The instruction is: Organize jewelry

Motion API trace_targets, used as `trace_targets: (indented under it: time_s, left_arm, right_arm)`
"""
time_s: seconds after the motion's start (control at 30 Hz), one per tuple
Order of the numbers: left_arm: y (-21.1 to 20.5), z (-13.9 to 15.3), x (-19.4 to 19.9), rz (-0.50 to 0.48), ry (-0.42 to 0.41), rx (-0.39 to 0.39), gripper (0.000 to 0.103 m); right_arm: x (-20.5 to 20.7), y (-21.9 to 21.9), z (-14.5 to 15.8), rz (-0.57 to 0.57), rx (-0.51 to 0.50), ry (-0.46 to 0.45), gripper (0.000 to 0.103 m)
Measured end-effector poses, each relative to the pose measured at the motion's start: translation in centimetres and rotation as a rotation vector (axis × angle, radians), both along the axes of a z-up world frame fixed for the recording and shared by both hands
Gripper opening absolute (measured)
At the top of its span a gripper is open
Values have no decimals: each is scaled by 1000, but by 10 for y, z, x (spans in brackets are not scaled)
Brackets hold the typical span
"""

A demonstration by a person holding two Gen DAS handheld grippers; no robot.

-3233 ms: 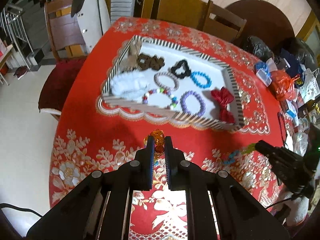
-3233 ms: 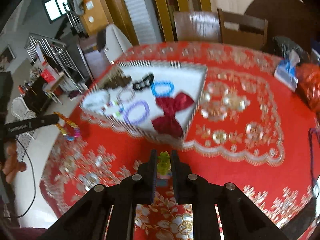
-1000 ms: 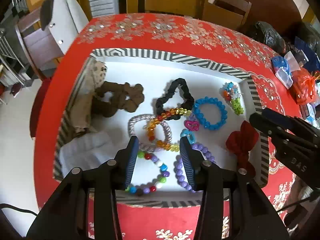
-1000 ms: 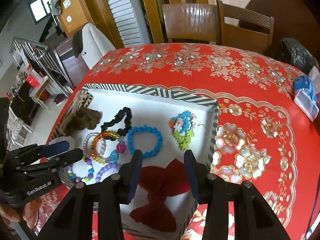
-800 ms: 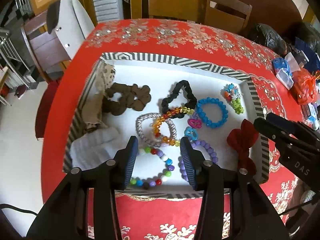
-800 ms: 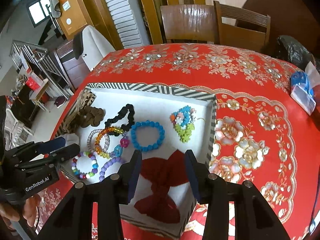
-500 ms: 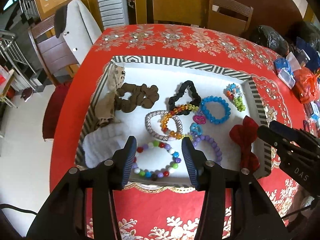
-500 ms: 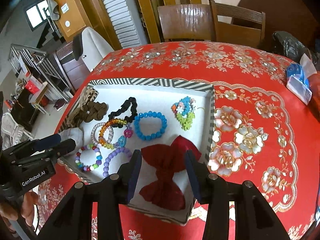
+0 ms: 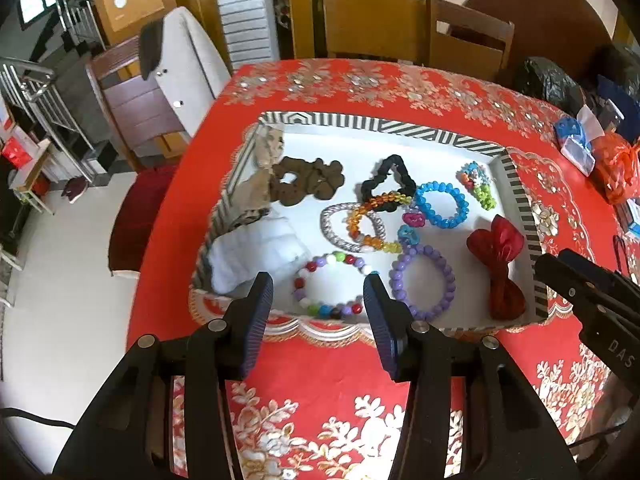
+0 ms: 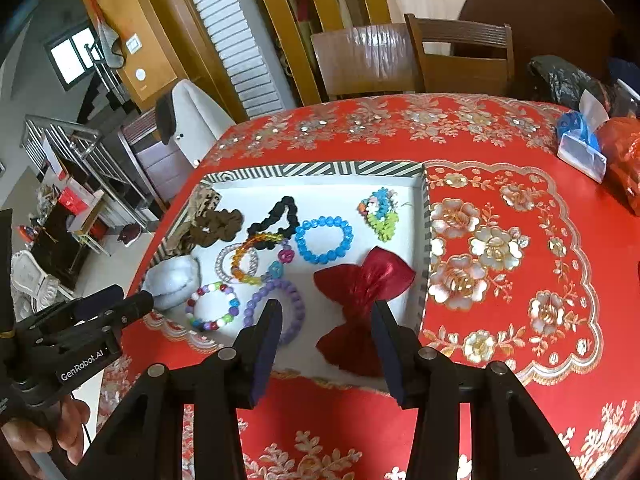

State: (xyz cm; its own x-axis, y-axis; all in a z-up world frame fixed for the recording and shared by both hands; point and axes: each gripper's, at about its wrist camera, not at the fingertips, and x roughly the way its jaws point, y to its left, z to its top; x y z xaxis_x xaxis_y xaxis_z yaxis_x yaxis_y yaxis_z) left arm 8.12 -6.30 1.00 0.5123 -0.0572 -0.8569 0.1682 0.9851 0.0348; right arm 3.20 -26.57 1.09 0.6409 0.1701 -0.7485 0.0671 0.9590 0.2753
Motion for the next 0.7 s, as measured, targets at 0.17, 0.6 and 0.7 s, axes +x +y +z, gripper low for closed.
trace_targets:
  time_s: [0.17, 0.6, 0.7]
  left_arm:
    - [9, 8, -17, 17, -30, 10, 47]
    - [30, 36, -60, 85, -129, 28, 47]
    - [32, 38, -64, 93, -132, 27, 47]
  right_arm:
    - [-17, 13, 5, 17, -21, -13, 44]
    - [-47, 37, 25, 54, -67, -68, 52]
    - [-52, 37, 27, 45, -75, -74, 52]
